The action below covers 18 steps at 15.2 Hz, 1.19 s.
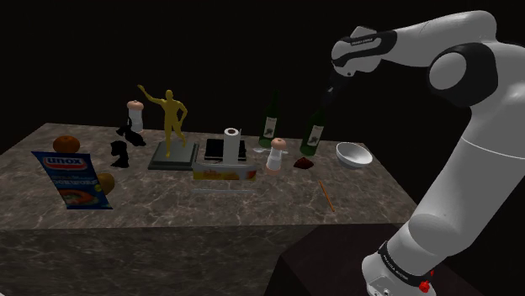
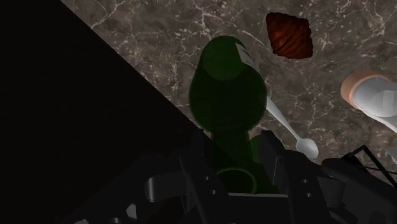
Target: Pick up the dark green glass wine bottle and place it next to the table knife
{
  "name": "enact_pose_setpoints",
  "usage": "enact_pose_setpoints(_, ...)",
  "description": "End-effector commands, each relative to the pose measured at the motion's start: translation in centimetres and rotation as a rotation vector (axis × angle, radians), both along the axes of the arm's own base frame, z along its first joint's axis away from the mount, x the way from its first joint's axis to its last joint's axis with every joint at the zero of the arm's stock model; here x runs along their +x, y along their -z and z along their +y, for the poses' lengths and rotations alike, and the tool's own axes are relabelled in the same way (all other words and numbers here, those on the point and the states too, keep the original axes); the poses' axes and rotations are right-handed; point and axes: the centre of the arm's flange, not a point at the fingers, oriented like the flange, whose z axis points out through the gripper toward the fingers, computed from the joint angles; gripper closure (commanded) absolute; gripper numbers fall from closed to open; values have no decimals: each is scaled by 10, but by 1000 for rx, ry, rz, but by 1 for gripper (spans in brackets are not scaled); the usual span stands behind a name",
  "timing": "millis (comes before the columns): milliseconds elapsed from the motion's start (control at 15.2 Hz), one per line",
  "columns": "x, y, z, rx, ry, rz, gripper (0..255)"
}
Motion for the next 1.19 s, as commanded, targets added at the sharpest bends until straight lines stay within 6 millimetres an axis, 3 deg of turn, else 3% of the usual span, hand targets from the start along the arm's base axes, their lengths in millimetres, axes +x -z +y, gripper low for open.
enact_pose_setpoints(0, 0, -11, 0, 0, 0, 0, 255)
enact_pose_setpoints(792, 0, -73, 0, 0, 0, 0, 255)
enact_pose_setpoints(1122, -21, -113, 49, 0, 0, 0, 255)
